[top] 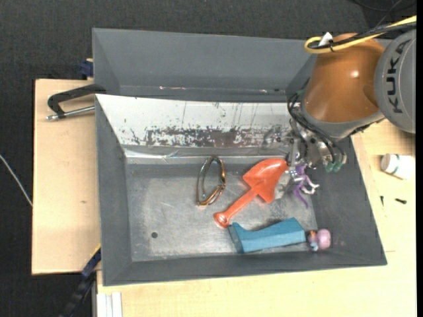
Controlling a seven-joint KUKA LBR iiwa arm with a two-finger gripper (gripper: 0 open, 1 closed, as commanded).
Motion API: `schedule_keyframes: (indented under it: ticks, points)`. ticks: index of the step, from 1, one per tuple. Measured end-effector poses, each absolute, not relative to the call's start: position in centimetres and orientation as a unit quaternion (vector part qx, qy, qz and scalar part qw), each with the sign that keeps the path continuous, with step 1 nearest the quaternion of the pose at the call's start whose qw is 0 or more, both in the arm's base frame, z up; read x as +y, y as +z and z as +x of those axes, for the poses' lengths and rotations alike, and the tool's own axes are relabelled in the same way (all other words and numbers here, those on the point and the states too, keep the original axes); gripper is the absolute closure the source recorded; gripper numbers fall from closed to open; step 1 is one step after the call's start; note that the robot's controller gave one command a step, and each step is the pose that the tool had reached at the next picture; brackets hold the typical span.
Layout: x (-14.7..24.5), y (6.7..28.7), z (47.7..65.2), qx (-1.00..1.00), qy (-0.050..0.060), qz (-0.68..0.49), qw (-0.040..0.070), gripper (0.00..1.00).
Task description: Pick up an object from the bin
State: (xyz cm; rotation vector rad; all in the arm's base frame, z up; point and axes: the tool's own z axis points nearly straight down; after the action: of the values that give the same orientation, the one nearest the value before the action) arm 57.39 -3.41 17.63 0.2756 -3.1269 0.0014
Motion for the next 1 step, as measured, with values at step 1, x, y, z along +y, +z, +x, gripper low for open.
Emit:
schedule_keyframes:
  ticks: [1]
  points:
    - [-3.07, 12.52, 58.53, -0.999, 0.0, 0.046, -0.004, 0.0]
